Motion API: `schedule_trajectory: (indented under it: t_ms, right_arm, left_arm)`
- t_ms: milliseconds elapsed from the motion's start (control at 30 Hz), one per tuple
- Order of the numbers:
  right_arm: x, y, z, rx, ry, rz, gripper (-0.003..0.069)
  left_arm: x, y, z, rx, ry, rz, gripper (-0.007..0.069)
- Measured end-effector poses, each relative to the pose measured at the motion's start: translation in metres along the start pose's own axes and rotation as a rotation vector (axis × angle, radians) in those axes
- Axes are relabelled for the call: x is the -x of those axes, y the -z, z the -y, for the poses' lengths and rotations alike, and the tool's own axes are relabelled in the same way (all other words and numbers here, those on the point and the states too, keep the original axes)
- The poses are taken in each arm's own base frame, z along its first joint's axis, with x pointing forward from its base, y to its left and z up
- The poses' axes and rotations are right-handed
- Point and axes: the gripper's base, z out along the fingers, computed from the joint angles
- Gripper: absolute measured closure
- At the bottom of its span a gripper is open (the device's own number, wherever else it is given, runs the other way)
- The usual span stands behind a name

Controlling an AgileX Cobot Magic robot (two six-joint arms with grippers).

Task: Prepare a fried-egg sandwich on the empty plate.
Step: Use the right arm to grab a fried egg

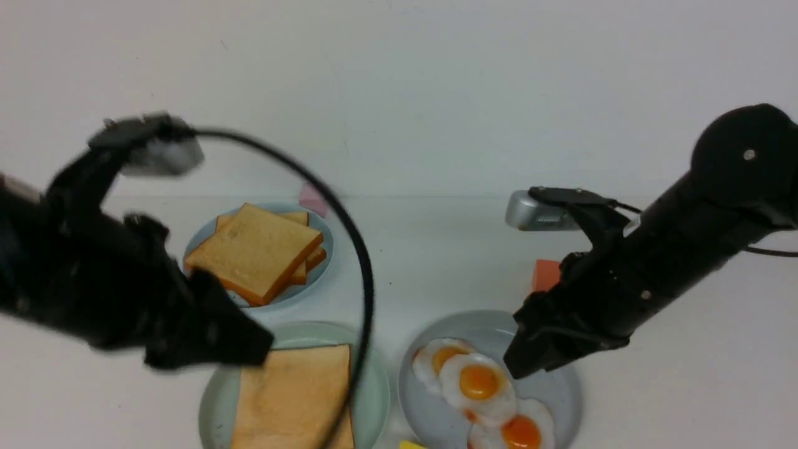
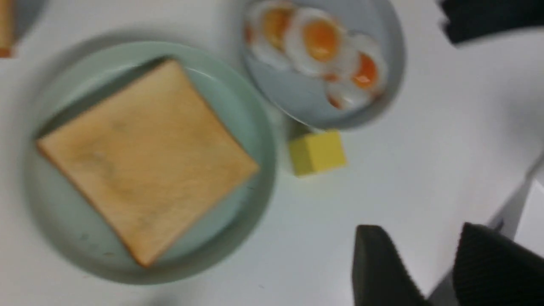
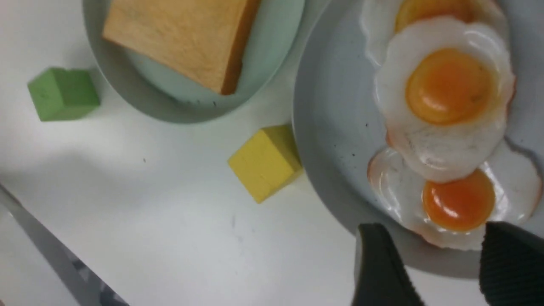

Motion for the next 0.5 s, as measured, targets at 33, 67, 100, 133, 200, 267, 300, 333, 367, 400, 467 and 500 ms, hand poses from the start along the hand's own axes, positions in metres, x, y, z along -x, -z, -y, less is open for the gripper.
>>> schedule_trajectory:
  t_ms: [33,67,100,133,200,267,300,333,367,400,467,500]
  right_arm:
    - [0.001,0.001,0.000,-0.007,0.016,-0.002,0.0305]
    - [0.003,0.003,0.000,-0.011,0.027,0.002,0.0305]
    - [0.004,0.003,0.000,-0.014,0.034,0.007,0.0305]
    - [0.004,0.003,0.000,-0.017,0.039,0.012,0.0305]
    - [0.007,0.001,0.002,-0.032,0.056,0.036,0.0305]
    - [0.010,-0.002,0.005,-0.039,0.069,0.044,0.0305]
    - [0.012,-0.007,0.011,-0.042,0.072,0.042,0.0305]
    - [0.013,-0.009,0.013,-0.040,0.070,0.040,0.0305]
    - [0.016,-0.015,0.023,-0.024,0.053,0.029,0.0305]
    - [0.017,-0.020,0.030,-0.002,0.040,0.021,0.0305]
    - [0.019,-0.026,0.049,0.068,0.002,0.026,0.0305]
    - [0.020,-0.027,0.051,0.076,-0.002,0.028,0.0305]
  left_arm:
    - [-0.006,-0.004,0.007,-0.006,-0.031,-0.013,0.0437]
    - [-0.012,-0.009,0.014,-0.011,-0.054,-0.026,0.0463]
    - [-0.016,-0.015,0.019,-0.008,-0.074,-0.034,0.0493]
    - [-0.018,-0.017,0.022,0.001,-0.081,-0.037,0.0510]
    - [-0.022,-0.027,0.029,0.034,-0.096,-0.029,0.0566]
    - [-0.021,-0.031,0.031,0.066,-0.104,-0.014,0.0595]
    - [-0.018,-0.035,0.033,0.094,-0.099,0.019,0.0619]
    - [-0.018,-0.036,0.035,0.097,-0.092,0.025,0.0624]
    - [-0.016,-0.038,0.035,0.117,-0.086,0.042,0.0638]
    - [-0.015,-0.040,0.036,0.126,-0.079,0.050,0.0638]
    - [-0.014,-0.042,0.035,0.135,-0.063,0.053,0.0638]
    - [-0.014,-0.043,0.035,0.136,-0.062,0.051,0.0638]
